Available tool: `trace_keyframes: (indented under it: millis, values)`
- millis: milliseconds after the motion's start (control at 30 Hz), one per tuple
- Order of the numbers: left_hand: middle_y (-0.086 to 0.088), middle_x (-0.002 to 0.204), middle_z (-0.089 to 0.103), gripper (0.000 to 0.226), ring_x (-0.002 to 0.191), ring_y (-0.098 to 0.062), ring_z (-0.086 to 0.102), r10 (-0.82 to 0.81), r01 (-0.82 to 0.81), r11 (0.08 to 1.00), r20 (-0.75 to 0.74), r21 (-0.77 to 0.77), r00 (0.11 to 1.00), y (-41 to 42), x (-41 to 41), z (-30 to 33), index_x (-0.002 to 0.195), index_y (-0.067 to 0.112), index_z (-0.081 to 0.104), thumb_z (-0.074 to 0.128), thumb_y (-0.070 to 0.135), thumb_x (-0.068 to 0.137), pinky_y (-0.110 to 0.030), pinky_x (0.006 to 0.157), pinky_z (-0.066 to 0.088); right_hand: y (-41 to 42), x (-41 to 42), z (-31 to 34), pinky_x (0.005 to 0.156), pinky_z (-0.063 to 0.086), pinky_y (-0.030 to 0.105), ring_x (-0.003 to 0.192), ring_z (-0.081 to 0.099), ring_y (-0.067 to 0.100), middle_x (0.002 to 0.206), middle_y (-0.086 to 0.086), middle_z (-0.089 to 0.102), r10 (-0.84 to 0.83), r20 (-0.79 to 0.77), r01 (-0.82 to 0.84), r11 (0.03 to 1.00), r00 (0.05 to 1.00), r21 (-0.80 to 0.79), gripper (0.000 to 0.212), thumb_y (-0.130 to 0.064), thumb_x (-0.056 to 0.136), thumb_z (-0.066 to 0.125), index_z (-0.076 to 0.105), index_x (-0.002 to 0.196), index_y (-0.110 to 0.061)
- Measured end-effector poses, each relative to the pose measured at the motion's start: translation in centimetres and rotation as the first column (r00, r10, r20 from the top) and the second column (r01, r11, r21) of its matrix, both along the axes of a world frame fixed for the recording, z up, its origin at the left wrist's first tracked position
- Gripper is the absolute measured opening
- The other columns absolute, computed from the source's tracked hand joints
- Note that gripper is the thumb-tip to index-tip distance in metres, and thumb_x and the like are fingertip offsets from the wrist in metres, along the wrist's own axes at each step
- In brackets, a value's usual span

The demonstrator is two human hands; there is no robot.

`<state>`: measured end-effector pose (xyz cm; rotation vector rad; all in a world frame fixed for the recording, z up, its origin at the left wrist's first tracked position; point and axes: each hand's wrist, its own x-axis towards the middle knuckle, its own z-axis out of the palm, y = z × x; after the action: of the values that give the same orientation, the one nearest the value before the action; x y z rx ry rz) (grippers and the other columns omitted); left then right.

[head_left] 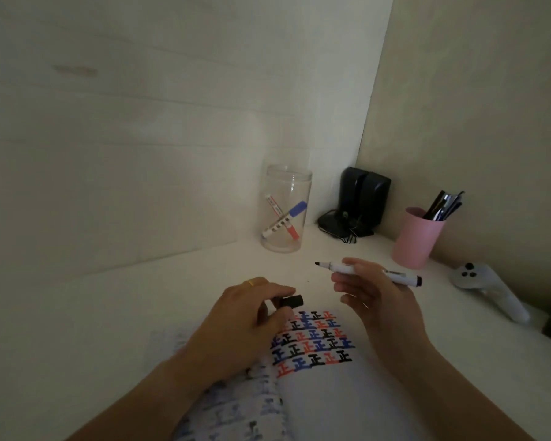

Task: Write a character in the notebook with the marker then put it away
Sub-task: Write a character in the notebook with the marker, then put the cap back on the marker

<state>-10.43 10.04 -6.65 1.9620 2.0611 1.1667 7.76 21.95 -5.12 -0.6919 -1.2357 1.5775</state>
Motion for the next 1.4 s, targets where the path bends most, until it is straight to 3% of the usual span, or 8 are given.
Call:
trace_keyframes:
  millis: [100, 200, 433, 633, 833, 1000, 1133, 1400]
  values:
    - [0.018, 0.089, 0.074, 0.019, 0.074, -0.002, 0.065, 0.082, -0.099, 0.992, 0.182, 0.085, 0.980, 0.0, -0.1, 0.4, 0.100, 0.036, 0.069, 0.076, 0.029, 0.084, -0.008, 0.063, 0.045, 0.0, 0.6, -0.1, 0.062, 0.054, 0.029, 0.064, 0.067, 0.020, 0.074, 0.015, 0.073, 0.031, -0.036, -0.030, 0.999, 0.999, 0.015, 0.017, -0.003, 0.093, 0.057, 0.074, 0.093, 0.000]
    - [0.017, 0.084, 0.075, 0.017, 0.071, -0.005, 0.068, 0.090, -0.124, 0.983, 0.235, 0.135, 0.968, -0.2, -0.2, 0.8, 0.093, 0.034, 0.070, 0.079, 0.025, 0.081, -0.013, 0.060, 0.049, -0.5, 0.6, -0.4, 0.058, 0.055, 0.029, 0.061, 0.066, 0.021, 0.071, 0.018, 0.072, 0.061, -0.031, -0.061, 0.998, 0.998, 0.006, 0.014, 0.000, 0.092, 0.057, 0.071, 0.088, 0.001]
    - [0.019, 0.087, 0.075, 0.018, 0.076, -0.010, 0.070, 0.031, -0.070, 0.986, 0.250, 0.150, 0.968, -0.5, 0.0, 0.9, 0.097, 0.034, 0.072, 0.077, 0.024, 0.083, -0.025, 0.066, 0.056, -1.0, 0.7, -0.4, 0.061, 0.057, 0.026, 0.065, 0.068, 0.022, 0.076, 0.021, 0.073, 0.112, 0.002, -0.112, 0.993, 0.994, 0.047, 0.012, -0.001, 0.090, 0.063, 0.072, 0.094, 0.004]
    - [0.013, 0.086, 0.076, 0.016, 0.078, -0.013, 0.073, -0.056, 0.002, 0.985, 0.308, 0.174, 0.950, -0.6, 0.3, 1.0, 0.100, 0.028, 0.074, 0.074, 0.019, 0.086, -0.020, 0.074, 0.057, -1.7, 0.5, -0.5, 0.069, 0.055, 0.031, 0.069, 0.067, 0.021, 0.080, 0.019, 0.073, 0.211, 0.022, -0.211, 0.976, 0.977, 0.059, 0.021, -0.014, 0.080, 0.071, 0.077, 0.094, 0.000]
    - [-0.008, 0.073, 0.077, 0.013, 0.061, -0.021, 0.073, -0.205, 0.091, 0.970, 0.557, 0.225, 0.805, -1.0, 1.1, 1.6, 0.098, 0.009, 0.075, 0.063, 0.009, 0.092, -0.023, 0.062, 0.058, -1.9, 0.7, -0.3, 0.063, 0.057, 0.022, 0.068, 0.068, 0.020, 0.079, 0.018, 0.073, 0.296, -0.075, -0.294, 0.955, 0.952, 0.045, 0.026, -0.011, 0.080, 0.070, 0.074, 0.100, 0.005]
    - [-0.011, 0.066, 0.075, 0.016, 0.055, -0.025, 0.071, -0.238, 0.089, 0.965, 0.678, 0.248, 0.696, -1.3, 2.0, 1.7, 0.091, 0.004, 0.075, 0.063, 0.014, 0.091, -0.027, 0.058, 0.058, -2.2, 0.9, -0.1, 0.065, 0.058, 0.022, 0.067, 0.070, 0.019, 0.076, 0.016, 0.074, 0.301, -0.075, -0.294, 0.952, 0.951, 0.089, 0.031, -0.017, 0.071, 0.075, 0.076, 0.096, 0.002]
    - [-0.011, 0.065, 0.073, 0.025, 0.054, -0.025, 0.069, -0.242, 0.091, 0.965, 0.703, 0.246, 0.669, -1.5, 2.4, 1.6, 0.090, 0.002, 0.074, 0.063, 0.023, 0.084, -0.030, 0.058, 0.058, -2.3, 1.3, -0.2, 0.069, 0.060, 0.026, 0.070, 0.071, 0.023, 0.077, 0.019, 0.075, 0.299, -0.046, -0.289, 0.945, 0.953, 0.152, 0.023, -0.012, 0.073, 0.075, 0.078, 0.092, 0.001]
    - [-0.016, 0.065, 0.072, 0.020, 0.052, -0.026, 0.066, -0.217, 0.107, 0.976, 0.778, 0.190, 0.590, -1.6, 2.3, 1.4, 0.091, -0.006, 0.074, 0.064, 0.012, 0.087, -0.027, 0.054, 0.056, -2.7, 1.2, -0.1, 0.068, 0.059, 0.029, 0.071, 0.072, 0.027, 0.080, 0.022, 0.076, 0.236, 0.027, -0.234, 0.930, 0.971, 0.284, 0.024, -0.009, 0.077, 0.074, 0.076, 0.096, 0.005]
